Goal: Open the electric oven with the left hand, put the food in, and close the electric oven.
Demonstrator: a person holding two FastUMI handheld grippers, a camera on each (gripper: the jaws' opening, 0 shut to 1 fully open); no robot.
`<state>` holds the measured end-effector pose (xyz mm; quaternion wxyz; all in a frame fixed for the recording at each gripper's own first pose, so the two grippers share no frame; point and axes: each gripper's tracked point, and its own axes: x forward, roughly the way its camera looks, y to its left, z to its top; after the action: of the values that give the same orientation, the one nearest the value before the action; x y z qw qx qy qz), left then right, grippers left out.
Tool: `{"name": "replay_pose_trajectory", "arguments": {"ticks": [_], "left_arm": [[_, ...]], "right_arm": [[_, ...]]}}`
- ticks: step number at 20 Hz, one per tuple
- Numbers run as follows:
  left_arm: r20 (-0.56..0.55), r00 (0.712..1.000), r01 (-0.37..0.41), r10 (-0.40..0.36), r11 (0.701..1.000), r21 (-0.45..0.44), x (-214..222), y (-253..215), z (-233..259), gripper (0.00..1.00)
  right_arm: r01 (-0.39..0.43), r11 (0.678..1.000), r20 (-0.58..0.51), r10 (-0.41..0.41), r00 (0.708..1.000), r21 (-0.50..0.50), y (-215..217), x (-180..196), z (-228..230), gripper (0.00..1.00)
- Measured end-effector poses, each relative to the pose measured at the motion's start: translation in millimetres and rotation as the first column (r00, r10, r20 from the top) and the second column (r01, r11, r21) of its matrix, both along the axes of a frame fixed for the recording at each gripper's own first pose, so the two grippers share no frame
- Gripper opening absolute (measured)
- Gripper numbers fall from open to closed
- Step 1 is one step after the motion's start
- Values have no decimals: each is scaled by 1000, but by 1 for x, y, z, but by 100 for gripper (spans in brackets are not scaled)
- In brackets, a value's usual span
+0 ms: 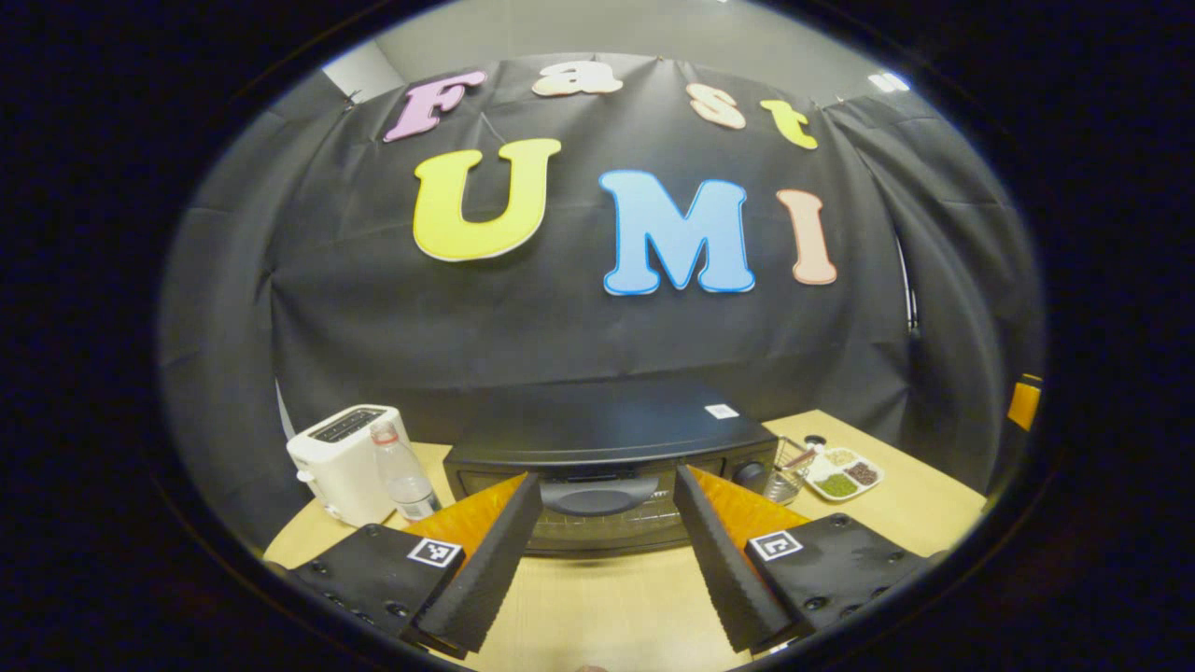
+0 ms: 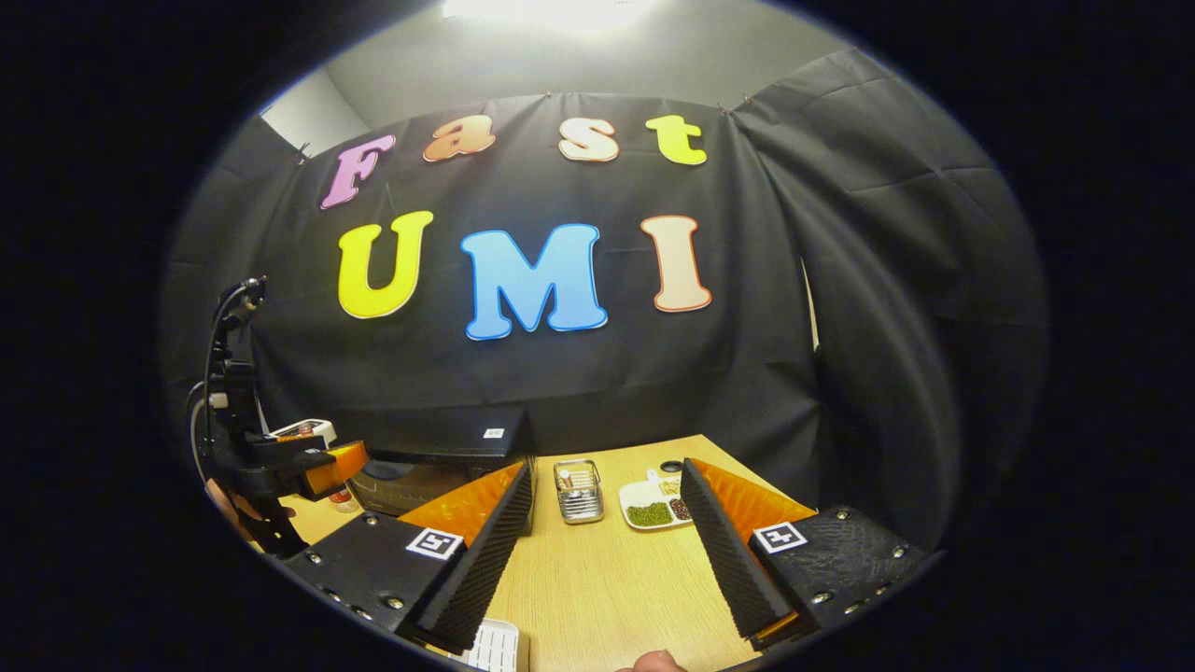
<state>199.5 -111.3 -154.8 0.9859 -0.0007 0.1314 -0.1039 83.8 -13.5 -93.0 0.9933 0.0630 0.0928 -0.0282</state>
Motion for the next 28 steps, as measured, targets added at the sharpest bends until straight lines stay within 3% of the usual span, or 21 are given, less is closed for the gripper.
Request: {"name": "replay_pose_trajectory", "arguments": {"ticks": [7, 8, 13, 18, 28], "left_arm": [[162, 985, -56, 54, 998, 5, -88, -6, 99, 91], [173, 983, -68, 65, 998, 8, -100, -6, 107, 100], [190, 974, -123, 126, 992, -30, -167, -1, 137, 100], [229, 962, -152, 146, 988, 11, -214, 23, 164, 100], [254, 958, -138, 134, 990, -3, -236, 63, 183, 100]], "right_arm": [[-134, 989, 76, 138, 988, -63, -6, -30, 28, 97], [-145, 988, 84, 150, 985, -58, -7, -36, 30, 97], [-192, 980, 122, 197, 973, -52, -16, -67, 52, 97], [-192, 978, 169, 202, 965, -76, -16, -91, 74, 97], [-144, 987, 192, 154, 969, -67, 6, -123, 96, 97]]}}
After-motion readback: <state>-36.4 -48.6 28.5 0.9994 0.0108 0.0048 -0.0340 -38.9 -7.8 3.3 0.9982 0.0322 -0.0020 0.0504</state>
